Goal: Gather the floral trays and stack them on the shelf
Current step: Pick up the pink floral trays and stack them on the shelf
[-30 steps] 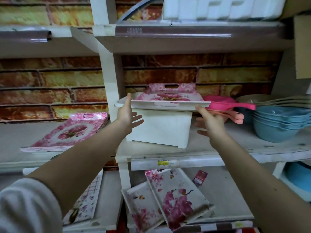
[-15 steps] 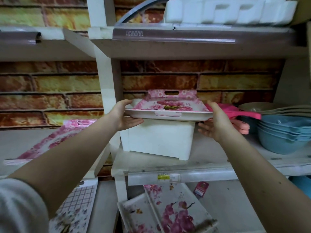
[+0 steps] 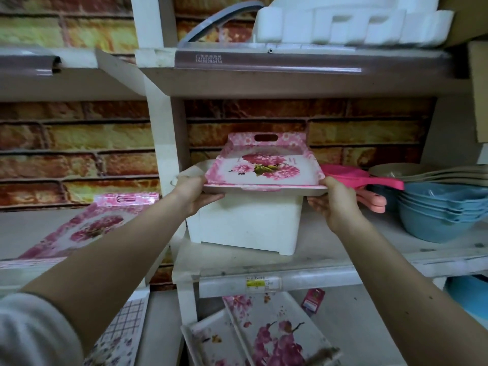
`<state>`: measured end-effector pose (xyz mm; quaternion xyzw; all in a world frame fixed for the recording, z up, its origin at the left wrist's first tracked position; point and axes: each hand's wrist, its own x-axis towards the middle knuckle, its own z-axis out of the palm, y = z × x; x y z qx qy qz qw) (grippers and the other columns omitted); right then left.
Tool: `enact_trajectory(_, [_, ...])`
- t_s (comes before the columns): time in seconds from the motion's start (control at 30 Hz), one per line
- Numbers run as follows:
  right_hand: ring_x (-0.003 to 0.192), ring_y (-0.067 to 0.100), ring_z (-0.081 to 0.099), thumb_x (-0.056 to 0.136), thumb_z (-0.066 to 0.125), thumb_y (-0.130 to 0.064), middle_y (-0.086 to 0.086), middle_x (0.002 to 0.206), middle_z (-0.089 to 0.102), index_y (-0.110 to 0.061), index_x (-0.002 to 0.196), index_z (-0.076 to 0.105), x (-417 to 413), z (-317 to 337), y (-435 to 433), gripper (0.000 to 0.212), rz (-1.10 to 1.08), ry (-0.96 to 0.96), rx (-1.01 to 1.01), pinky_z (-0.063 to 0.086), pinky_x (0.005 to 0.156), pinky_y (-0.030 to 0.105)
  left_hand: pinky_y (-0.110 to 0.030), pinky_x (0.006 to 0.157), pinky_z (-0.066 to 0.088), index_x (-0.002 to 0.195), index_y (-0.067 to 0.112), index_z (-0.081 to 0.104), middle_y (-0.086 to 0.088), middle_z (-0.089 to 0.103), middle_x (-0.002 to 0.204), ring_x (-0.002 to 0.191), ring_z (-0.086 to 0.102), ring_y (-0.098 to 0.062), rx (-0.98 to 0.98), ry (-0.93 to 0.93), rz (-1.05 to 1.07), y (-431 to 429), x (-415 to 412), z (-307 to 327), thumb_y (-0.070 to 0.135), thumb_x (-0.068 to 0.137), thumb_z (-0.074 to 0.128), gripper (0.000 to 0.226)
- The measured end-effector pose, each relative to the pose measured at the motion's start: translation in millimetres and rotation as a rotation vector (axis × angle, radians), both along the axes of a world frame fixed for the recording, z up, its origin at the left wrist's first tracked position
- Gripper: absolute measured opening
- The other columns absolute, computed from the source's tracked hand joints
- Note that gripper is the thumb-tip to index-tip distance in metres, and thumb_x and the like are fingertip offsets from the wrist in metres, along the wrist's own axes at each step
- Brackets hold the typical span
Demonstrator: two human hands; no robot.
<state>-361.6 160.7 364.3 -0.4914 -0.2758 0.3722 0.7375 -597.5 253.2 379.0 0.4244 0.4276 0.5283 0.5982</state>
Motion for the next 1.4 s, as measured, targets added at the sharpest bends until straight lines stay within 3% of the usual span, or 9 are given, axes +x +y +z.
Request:
enact_trajectory(0.1, [0.065, 0.022, 0.056, 0.089, 0.049, -0.004, 0.014, 0.085, 0.059, 0.011, 0.119, 0.054, -3.1, -2.6, -9.7, 0.034, 0.015, -0.031, 0.025, 0.047, 0.06, 0.03, -0.037, 0.071, 0.058, 0.099, -0.009, 0.05, -0.019, 0.061, 0.094, 0.08, 0.065, -0.032, 0.046, -0.057, 0.009, -1.7, -2.8, -11.5, -0.007, 0.093, 0.037, 0.015])
enact_trajectory(0.2, [0.069, 0.026, 0.056, 0.087, 0.047, 0.003, 0.018, 0.09, 0.058, 0.016, 0.118, 0.053, -4.3, -3.7, -20.1, 0.034, 0.037, -0.082, 0.022, 0.047, 0.064, 0.032, -0.036, 0.073, 0.056, 0.087, -0.004, 0.054, -0.018, 0.063, 0.094, 0.083, 0.065, -0.031, 0.105, -0.091, 0.016, -8.4, -7.4, -19.3, -0.01, 0.091, 0.04, 0.016])
enact_trajectory(0.43, [0.093, 0.037, 0.058, 0.086, 0.041, 0.007, 0.026, 0.111, 0.058, 0.012, 0.123, 0.048, -8.2, -7.6, -47.0, 0.037, 0.082, -0.16, -0.072, 0.05, 0.088, 0.046, -0.036, 0.075, 0.055, 0.086, -0.008, 0.054, -0.02, 0.062, 0.095, 0.082, 0.065, -0.032, 0.165, -0.064, 0.029, -34.9, -20.4, -28.6, -0.011, 0.091, 0.037, 0.018])
enact_trajectory(0.6, [0.086, 0.033, 0.056, 0.085, 0.04, 0.009, 0.01, 0.082, 0.055, -0.004, 0.078, 0.052, -16.0, -13.6, -67.1, 0.019, -0.012, -0.201, -0.12, 0.052, 0.073, 0.043, -0.033, 0.066, 0.06, 0.092, -0.012, 0.053, -0.022, 0.06, 0.103, 0.095, 0.063, -0.033, 0.178, -0.031, 0.034, -65.6, -33.3, -45.0, -0.006, 0.092, 0.037, 0.017])
enact_trajectory(0.8, [0.072, 0.03, 0.054, 0.083, 0.05, -0.002, 0.009, 0.072, 0.054, -0.007, 0.073, 0.055, -29.8, -46.3, -88.0, 0.013, -0.123, -0.425, -0.111, 0.05, 0.062, 0.041, -0.042, 0.092, 0.05, 0.104, -0.002, 0.052, -0.009, 0.063, 0.102, 0.092, 0.066, -0.022, 0.168, 0.012, 0.039, -101.0, -59.8, -77.8, 0.001, 0.096, 0.042, 0.012])
enact_trajectory(0.93, [0.051, 0.023, 0.035, 0.083, 0.052, -0.005, 0.002, 0.049, 0.036, -0.011, 0.048, 0.039, -41.4, -72.7, -103.5, 0.037, -0.176, -0.575, -0.135, 0.03, 0.045, 0.027, -0.037, 0.069, 0.06, 0.093, -0.002, 0.05, -0.017, 0.059, 0.099, 0.084, 0.064, -0.023, 0.114, 0.019, 0.089, -130.5, -74.4, -95.1, -0.001, 0.094, 0.046, 0.004])
enact_trajectory(1.07, [0.055, 0.022, 0.039, 0.084, 0.051, -0.004, 0.003, 0.051, 0.042, -0.014, 0.049, 0.04, -61.4, -87.0, -112.6, 0.038, -0.126, -0.586, -0.127, 0.031, 0.057, 0.028, -0.045, 0.064, 0.057, 0.099, -0.002, 0.047, -0.021, 0.055, 0.103, 0.087, 0.062, -0.032, 0.034, 0.043, 0.106, -156.3, -93.6, -97.7, -0.006, 0.092, 0.045, 0.008])
enact_trajectory(1.27, [0.053, 0.02, 0.028, 0.085, 0.05, -0.006, 0.005, 0.051, 0.03, -0.009, 0.049, 0.036, -94.5, -85.3, -117.3, 0.039, -0.068, -0.634, -0.098, 0.024, 0.049, 0.033, -0.054, 0.089, 0.05, 0.112, -0.012, 0.046, -0.026, 0.054, 0.114, 0.103, 0.059, -0.042, -0.002, 0.096, 0.233, -183.7, -128.8, -102.3, -0.007, 0.092, 0.045, 0.021])
enact_trajectory(1.4, [0.047, 0.02, 0.024, 0.087, 0.05, -0.009, 0.003, 0.047, 0.025, -0.013, 0.046, 0.03, -133.4, -80.5, -118.1, 0.046, -0.023, -0.649, -0.11, 0.024, 0.045, 0.031, -0.032, 0.053, 0.059, 0.101, -0.005, 0.048, -0.018, 0.056, 0.096, 0.068, 0.068, -0.026, 0.024, 0.041, 0.34, -200.6, -166.1, -105.4, -0.003, 0.091, 0.048, 0.01])
